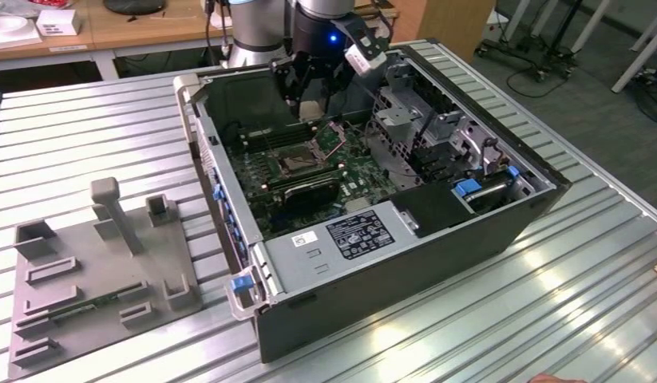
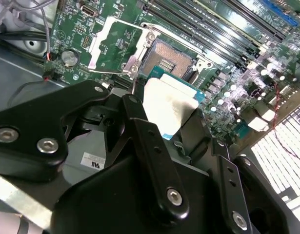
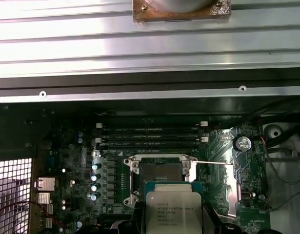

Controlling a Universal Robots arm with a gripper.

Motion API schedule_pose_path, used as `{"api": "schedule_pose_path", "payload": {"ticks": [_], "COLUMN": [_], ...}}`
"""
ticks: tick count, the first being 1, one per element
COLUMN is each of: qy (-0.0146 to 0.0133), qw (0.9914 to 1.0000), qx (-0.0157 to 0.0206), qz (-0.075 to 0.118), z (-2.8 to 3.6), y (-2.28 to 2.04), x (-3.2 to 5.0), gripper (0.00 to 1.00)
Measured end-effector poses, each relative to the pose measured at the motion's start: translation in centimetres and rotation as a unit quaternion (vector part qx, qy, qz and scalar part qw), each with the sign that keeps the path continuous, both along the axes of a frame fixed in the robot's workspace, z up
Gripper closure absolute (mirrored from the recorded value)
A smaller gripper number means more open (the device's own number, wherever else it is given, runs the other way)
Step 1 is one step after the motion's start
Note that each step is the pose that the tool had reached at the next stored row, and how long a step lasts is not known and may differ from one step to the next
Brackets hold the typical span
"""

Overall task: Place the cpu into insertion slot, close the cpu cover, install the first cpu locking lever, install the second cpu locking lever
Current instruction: 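Place the cpu into insertion slot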

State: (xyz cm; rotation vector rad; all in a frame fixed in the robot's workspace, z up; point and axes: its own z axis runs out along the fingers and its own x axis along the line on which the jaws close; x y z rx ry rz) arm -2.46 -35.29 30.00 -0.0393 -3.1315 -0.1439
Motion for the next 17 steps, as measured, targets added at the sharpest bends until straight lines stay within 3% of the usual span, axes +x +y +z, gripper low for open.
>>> {"api": "schedule_pose_path", "payload": {"ticks": [4, 11, 17], "qy": [0.0000, -0.0001, 0.0000], "qw": [1.00000, 1.00000, 1.00000], "qx": [0.0000, 0.0001, -0.0001], "qz": [0.000, 0.000, 0.000], "z": [-0.67, -0.77, -1.60], "y": [0.00, 0.00, 0.00], "x": [0.00, -0.02, -0.18], "gripper": [0.46, 0.46, 0.46]}}
